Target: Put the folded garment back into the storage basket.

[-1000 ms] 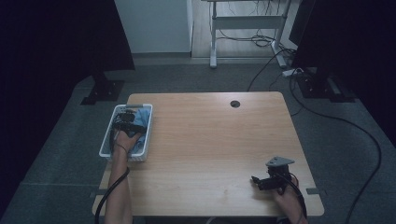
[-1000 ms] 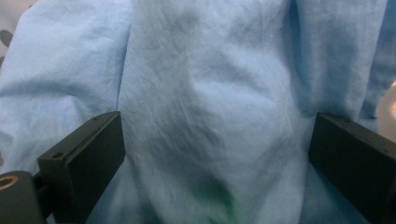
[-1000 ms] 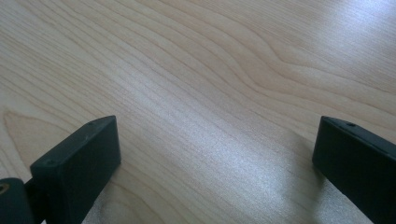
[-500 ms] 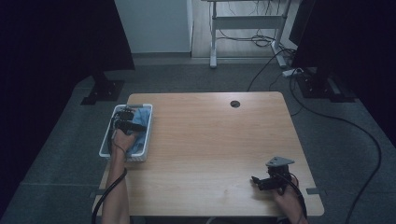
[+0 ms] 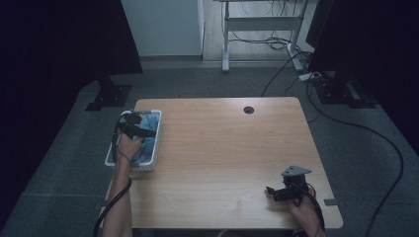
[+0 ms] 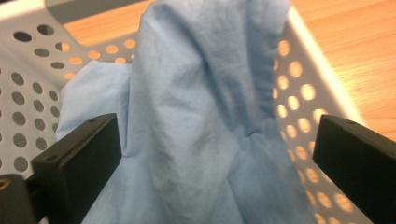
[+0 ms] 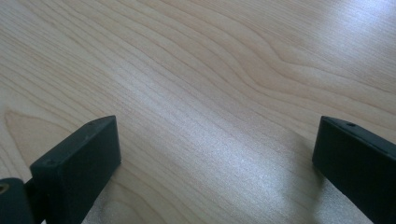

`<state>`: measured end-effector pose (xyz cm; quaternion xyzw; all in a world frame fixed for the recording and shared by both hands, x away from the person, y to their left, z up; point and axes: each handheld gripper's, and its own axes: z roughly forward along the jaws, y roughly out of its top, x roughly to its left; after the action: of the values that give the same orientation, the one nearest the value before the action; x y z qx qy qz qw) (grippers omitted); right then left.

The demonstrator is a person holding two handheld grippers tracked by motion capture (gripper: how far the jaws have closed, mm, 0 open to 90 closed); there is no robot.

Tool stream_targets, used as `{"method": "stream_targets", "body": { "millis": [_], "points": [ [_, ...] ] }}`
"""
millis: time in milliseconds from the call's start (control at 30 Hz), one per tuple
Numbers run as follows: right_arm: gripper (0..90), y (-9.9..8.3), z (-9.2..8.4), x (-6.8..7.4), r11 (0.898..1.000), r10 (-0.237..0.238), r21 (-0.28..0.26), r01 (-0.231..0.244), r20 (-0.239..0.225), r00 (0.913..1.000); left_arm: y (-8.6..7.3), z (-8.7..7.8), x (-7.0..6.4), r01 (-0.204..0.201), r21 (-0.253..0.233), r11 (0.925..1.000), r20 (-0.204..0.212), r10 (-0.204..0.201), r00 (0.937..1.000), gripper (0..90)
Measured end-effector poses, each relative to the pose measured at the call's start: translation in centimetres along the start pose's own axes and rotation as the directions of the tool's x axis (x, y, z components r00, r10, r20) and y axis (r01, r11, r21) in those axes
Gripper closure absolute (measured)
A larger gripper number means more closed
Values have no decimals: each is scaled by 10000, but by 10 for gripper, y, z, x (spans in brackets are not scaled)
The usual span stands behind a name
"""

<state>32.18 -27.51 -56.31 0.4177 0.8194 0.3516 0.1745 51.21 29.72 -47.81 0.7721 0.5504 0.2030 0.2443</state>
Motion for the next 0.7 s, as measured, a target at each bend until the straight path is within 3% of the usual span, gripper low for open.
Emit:
{"method": "stream_targets", "body": {
  "millis": [300, 700],
  "points": [
    [7, 0, 0, 0, 10000, -6, 2, 6, 2, 10000, -2, -12, -8, -5, -440, 9990, 521, 28, 9986, 0],
    [7, 0, 0, 0, 10000, -10, 3, 10, -6, 10000, 1, -28, -29, -395, -980, 9944, 973, 491, 9940, 0]
  ]
}}
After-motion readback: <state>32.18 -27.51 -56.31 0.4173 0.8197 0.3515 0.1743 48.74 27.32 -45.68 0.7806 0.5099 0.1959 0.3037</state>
